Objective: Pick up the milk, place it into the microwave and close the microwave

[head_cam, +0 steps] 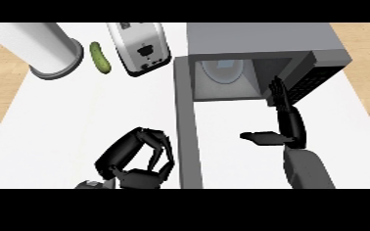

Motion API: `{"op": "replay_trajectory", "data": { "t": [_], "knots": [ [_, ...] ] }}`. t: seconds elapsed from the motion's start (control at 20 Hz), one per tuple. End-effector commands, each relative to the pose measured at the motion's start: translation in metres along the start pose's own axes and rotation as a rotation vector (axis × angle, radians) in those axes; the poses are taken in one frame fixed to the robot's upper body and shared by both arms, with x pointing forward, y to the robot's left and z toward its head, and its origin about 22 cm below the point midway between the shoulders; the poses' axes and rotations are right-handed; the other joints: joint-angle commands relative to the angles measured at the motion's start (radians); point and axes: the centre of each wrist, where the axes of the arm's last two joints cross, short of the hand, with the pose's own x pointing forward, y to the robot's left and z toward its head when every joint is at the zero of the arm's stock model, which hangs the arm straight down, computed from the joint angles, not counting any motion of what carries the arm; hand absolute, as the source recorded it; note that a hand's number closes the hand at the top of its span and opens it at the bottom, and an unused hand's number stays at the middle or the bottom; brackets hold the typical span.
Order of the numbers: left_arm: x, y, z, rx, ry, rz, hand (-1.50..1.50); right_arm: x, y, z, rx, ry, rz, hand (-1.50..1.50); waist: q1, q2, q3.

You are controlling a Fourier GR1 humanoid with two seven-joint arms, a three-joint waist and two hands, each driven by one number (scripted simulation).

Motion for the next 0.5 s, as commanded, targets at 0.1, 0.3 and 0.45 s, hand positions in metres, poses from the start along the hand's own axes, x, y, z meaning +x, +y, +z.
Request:
{"op": "replay_trajectory", "data": {
  "t": [0.1, 0.3, 0.45],
  "knots": [
    [-0.015, -0.037, -0.032, -0.114, 0.025, -0.026, 1.50, 0.032, -0.014, 0.054, -0.024, -0.028, 0.017, -1.50, -0.009, 0.001, -0.001],
    [-0.020, -0.064, -0.050, -0.192, 0.040, 0.023, 1.50, 0.063, -0.022, 0.063, -0.050, -0.062, -0.007, -1.50, 0.001, 0.006, 0.000],
    [-0.022, -0.095, -0.048, -0.241, 0.011, -0.003, 1.50, 0.099, -0.045, 0.062, -0.051, -0.079, 0.008, -1.50, -0.001, 0.004, 0.000]
  ]
}}
